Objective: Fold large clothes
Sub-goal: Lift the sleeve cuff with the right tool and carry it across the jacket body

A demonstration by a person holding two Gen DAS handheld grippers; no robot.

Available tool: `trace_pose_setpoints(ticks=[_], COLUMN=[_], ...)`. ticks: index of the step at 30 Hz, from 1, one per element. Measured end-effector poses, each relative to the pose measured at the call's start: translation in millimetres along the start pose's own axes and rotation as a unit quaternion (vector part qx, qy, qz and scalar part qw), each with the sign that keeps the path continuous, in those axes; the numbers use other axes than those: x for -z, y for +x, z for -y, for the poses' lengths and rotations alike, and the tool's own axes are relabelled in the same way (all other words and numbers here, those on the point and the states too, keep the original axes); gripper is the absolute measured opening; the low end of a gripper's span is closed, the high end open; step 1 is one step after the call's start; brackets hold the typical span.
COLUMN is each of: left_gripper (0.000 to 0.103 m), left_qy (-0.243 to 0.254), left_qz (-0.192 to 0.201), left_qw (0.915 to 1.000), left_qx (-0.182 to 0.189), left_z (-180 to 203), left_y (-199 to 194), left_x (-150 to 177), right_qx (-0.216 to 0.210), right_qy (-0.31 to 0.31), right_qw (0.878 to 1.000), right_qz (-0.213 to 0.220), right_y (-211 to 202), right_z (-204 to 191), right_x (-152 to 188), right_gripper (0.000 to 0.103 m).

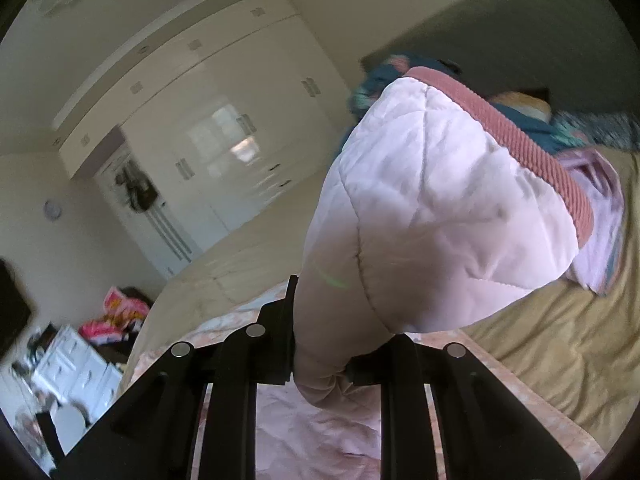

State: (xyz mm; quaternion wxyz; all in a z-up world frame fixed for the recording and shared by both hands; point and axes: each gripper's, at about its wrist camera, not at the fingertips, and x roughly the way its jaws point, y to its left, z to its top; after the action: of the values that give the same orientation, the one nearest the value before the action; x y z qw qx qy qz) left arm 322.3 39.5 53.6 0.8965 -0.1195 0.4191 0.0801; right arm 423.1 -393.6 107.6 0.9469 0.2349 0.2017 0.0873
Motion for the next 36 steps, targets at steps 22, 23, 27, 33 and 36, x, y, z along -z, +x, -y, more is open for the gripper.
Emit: trace_pose_setpoints(ticks=[22, 23, 27, 33, 36], left_gripper=[0.094, 0.094, 0.094, 0.094, 0.094], left_qy=[-0.021, -0.027, -0.035, -0.051, -0.058], left_qz=[0.030, 0.031, 0.039, 0.041, 0.038], left_qw=[0.9993, 0.9991, 0.9986, 0.9978, 0.9976], left_qx=[0.006, 0.008, 0.011, 0.009, 0.010], left_z=[-81.0, -86.2, -96.8, -114.7, -122.7], left_y=[-44.8, -44.7, -46.8, -43.8, -40.6], left_x=[-5.6, -5.9, -6.4, -9.1, -9.1], right_qx=[-0.067, -0.069, -0.076, -0.086, -0.089], right_qy=[-0.091, -0.094, -0.102, -0.130, -0.144], right_qw=[0.993, 0.993, 0.991, 0.986, 0.983], right_qz=[-0.031, -0.034, -0.046, -0.060, -0.068], right_y=[2.6, 4.4, 11.9, 23.3, 29.3], right_z=[-142.7, -147.3, -163.6, -193.5, -204.3], right_x=[44.9, 47.4, 58.7, 80.6, 92.5], right_gripper=[0.018, 0.018, 0.017, 0.018, 0.017])
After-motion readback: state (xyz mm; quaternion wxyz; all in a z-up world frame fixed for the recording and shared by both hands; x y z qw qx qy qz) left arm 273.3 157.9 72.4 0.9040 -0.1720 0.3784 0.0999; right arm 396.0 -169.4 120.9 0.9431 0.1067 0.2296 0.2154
